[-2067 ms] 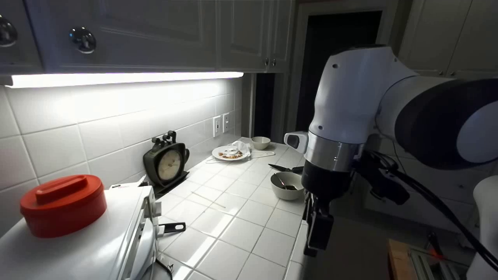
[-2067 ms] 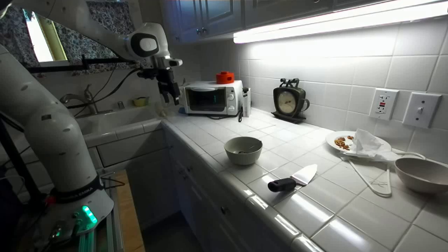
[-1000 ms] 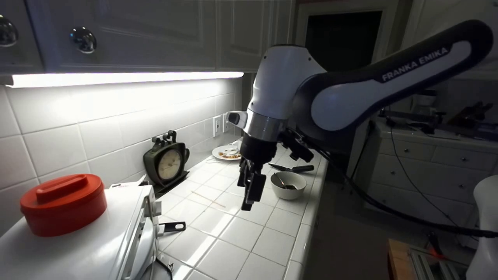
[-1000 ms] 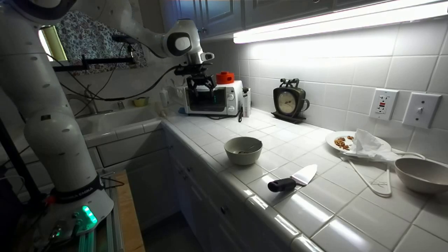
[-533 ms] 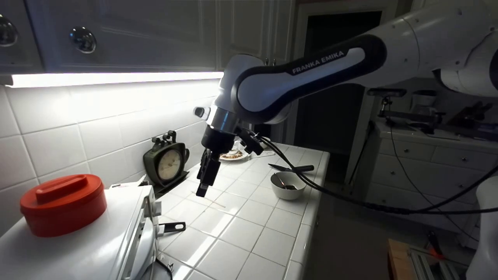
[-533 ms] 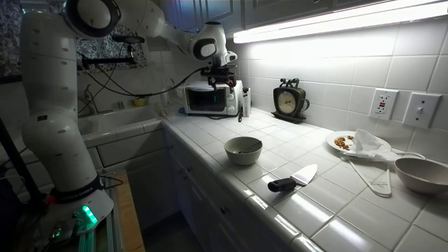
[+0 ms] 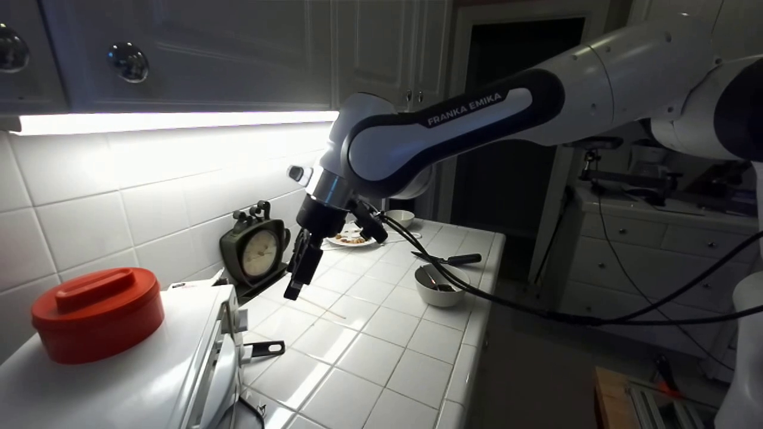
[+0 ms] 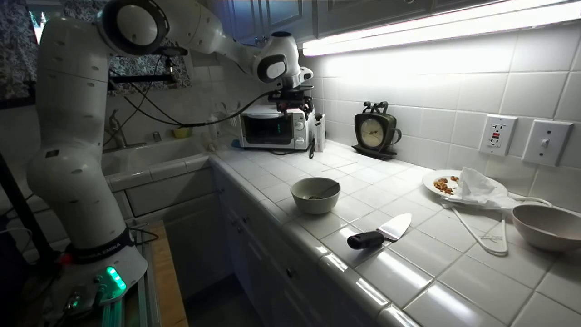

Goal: Move the white box forward

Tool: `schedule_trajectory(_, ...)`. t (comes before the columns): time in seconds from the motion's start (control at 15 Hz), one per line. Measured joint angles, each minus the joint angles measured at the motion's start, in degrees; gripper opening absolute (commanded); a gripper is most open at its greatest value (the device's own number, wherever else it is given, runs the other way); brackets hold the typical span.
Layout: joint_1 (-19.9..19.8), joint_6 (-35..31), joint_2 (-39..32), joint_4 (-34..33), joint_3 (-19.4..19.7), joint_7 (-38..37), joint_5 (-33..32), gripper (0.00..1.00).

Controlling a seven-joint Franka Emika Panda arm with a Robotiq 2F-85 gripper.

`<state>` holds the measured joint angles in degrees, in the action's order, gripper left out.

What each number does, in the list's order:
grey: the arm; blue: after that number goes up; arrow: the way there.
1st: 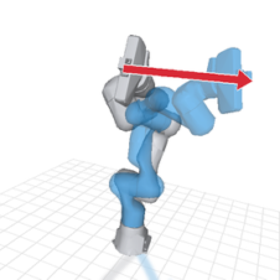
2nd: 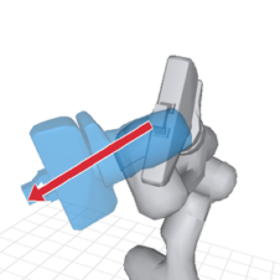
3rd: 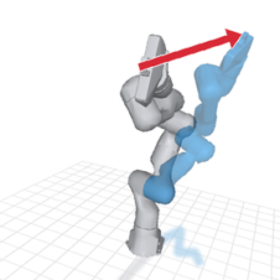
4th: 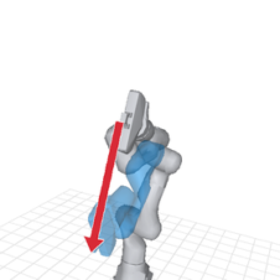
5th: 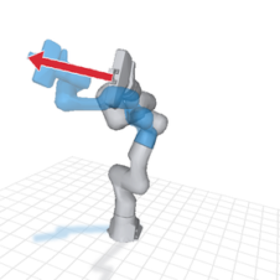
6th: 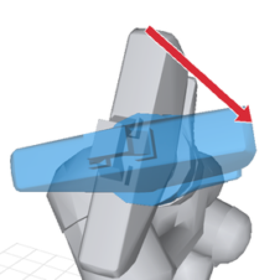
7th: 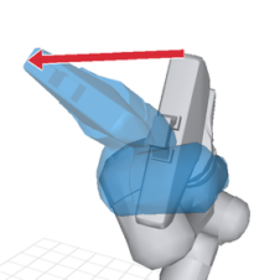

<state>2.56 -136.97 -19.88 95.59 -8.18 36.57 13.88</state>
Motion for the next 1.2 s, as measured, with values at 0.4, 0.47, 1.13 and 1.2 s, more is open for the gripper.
schedule_trajectory(0.4,-3.6,-7.3,-3.8,-1.5,-2.1,4.8,0.1,1.0)
schedule_trajectory(0.47,-4.1,-8.5,-4.7,-2.0,-2.7,5.0,0.3,1.0)
schedule_trajectory(1.13,-8.1,-13.2,-15.1,-11.9,-10.3,13.5,2.7,1.0)
schedule_trajectory(1.2,-8.2,-13.5,-16.0,-13.0,-10.8,14.0,2.7,1.0)
